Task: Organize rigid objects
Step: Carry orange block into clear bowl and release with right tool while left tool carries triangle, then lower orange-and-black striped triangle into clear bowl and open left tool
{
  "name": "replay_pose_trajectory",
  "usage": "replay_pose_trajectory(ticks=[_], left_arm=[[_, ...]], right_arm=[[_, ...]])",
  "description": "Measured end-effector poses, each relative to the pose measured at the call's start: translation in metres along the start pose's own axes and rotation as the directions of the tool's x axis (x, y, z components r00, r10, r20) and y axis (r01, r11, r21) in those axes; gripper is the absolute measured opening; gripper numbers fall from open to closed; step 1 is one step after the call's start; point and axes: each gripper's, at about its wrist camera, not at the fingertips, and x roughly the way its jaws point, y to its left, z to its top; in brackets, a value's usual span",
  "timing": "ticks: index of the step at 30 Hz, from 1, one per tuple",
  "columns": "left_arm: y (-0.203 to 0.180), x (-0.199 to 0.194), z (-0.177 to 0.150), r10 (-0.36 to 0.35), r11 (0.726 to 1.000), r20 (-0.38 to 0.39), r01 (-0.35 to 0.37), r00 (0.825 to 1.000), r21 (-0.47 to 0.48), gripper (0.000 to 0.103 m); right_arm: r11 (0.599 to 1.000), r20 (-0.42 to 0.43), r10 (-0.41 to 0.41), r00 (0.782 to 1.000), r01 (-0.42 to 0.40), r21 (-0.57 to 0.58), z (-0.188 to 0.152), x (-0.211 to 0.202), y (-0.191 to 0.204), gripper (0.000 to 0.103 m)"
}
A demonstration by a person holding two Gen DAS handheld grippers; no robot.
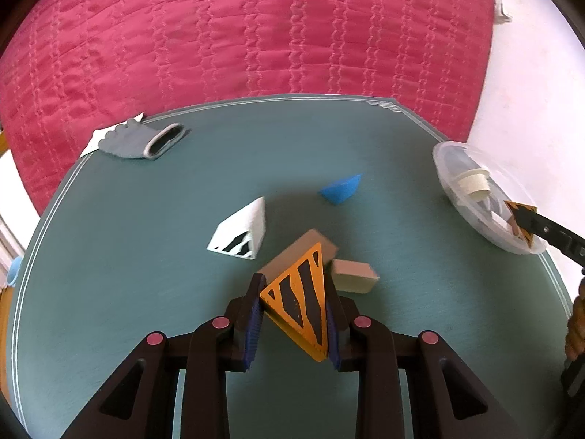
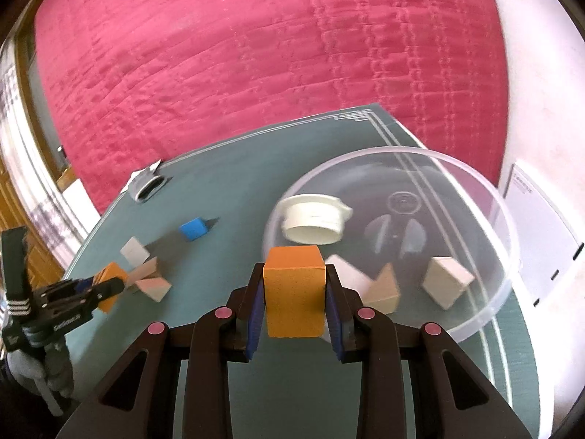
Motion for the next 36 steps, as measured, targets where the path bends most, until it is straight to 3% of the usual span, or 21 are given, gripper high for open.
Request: replay_pose_trajectory(ticks=[7, 9, 11, 20, 36], left_arm=[[-0.016, 0.002, 0.007, -0.027, 0.999, 0.003, 0.027, 1.000, 0.025, 0.031], [-0.022, 0.003, 0.009, -0.039, 0.999, 0.001, 0.039, 0.999, 0.032, 0.031], [-0.027, 0.004, 0.011, -0.053, 0.998, 0.000, 0.053, 0.999, 0.041, 0.031], [-0.067, 0.004, 0.027, -0.124, 0.986, 0.019, 0.121, 0.992, 0.115, 0.031], [-0.148, 0.020, 0.062, -0.270, 0.938, 0.016, 0.259, 0.963, 0.230, 0.031]], right_arm=[[0.993, 0.037, -0.090, 0.995, 0.086, 0.084, 0.006, 0.000, -0.029, 0.034], [0.987, 0.047, -0.118, 0.992, 0.112, 0.112, 0.008, -0.002, -0.039, 0.052], [0.981, 0.077, -0.149, 0.986, 0.137, 0.140, 0.009, -0.007, -0.048, 0.059], [0.955, 0.145, -0.257, 0.956, 0.228, 0.187, 0.012, -0.021, -0.060, 0.059], [0.939, 0.193, -0.291, 0.937, 0.240, 0.247, 0.007, -0.030, -0.067, 0.064]])
